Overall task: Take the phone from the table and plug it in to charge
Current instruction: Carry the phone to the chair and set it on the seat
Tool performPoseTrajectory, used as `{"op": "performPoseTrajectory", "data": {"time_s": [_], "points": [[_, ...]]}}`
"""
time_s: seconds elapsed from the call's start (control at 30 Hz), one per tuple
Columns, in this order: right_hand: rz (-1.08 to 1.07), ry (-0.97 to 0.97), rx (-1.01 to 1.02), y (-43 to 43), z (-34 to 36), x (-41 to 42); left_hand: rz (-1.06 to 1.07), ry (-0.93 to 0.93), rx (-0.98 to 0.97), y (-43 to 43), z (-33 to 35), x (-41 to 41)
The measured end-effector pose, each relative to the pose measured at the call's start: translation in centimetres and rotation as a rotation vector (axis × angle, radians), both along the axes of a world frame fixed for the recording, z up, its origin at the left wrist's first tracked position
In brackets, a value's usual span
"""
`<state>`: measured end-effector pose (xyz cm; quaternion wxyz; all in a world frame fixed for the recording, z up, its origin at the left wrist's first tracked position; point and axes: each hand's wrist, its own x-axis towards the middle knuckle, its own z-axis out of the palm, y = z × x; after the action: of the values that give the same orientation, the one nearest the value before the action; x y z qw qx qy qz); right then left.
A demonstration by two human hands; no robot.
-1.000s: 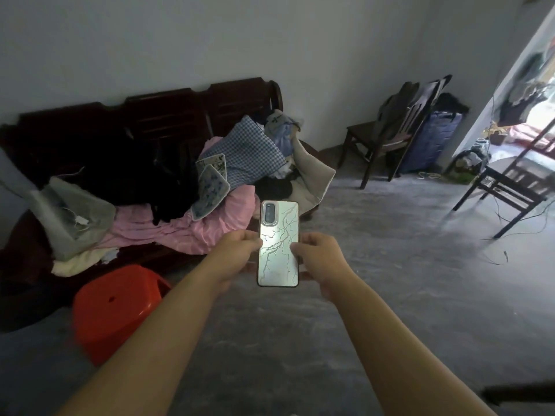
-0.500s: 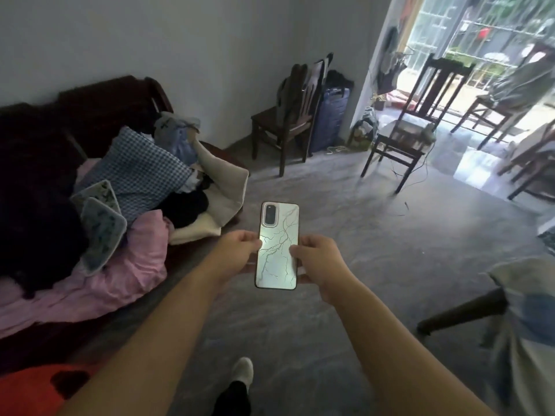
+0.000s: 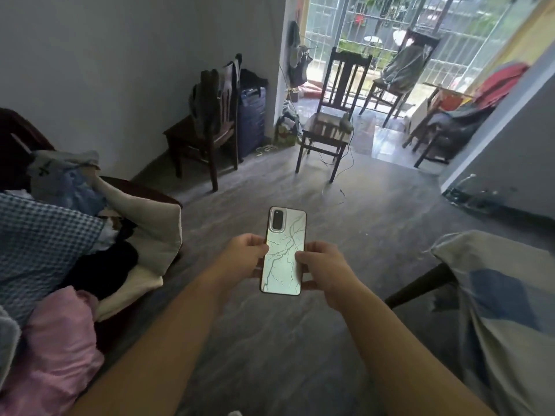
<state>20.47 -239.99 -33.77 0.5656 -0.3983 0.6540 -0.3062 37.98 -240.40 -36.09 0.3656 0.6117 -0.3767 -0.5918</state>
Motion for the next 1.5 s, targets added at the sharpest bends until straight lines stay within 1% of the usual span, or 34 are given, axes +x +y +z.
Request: {"op": "performPoseTrajectory", "data": {"time_s": [0.13, 0.3, 0.43, 0.7, 0.83, 1.1, 1.27, 1.5], "points": [[-0.069, -0.005, 0.01, -3.6, -0.2, -1.5, -0.038, 0.028, 0.017, -4.5, 0.0, -1.5], [-0.104, -0.028, 0.016, -8.8, -1.2, -4.2, -0.067, 0.038, 0.026, -9.9, -0.1, -4.4], [-0.098, -0.037, 0.002, -13.7, -1.6, -6.9, -0.073, 0.032, 0.032, -14.4, 0.5, -7.2], [-0.076, -0.069, -0.017, -22.8, 0.1, -12.4, -0.063, 0.042, -0.002, -23.2, 2.3, -12.4], [-0.084, -0.076, -0.013, -26.2, 0.6, -13.8, -0.082, 0.05, -0.007, -26.7, 2.8, -13.9], [-0.121, -0.079, -0.01, -33.4, 0.3, -13.8, -0.108, 0.065, -0.005, -34.6, 2.2, -13.9], [-0.167, -0.044, -0.007, -38.7, -0.2, -12.4, -0.146, 0.069, 0.005, -40.8, 1.3, -12.4], [-0.26, -0.053, -0.031, -45.6, 0.6, -9.5, -0.192, 0.115, 0.017, -49.1, 1.5, -10.2]]}}
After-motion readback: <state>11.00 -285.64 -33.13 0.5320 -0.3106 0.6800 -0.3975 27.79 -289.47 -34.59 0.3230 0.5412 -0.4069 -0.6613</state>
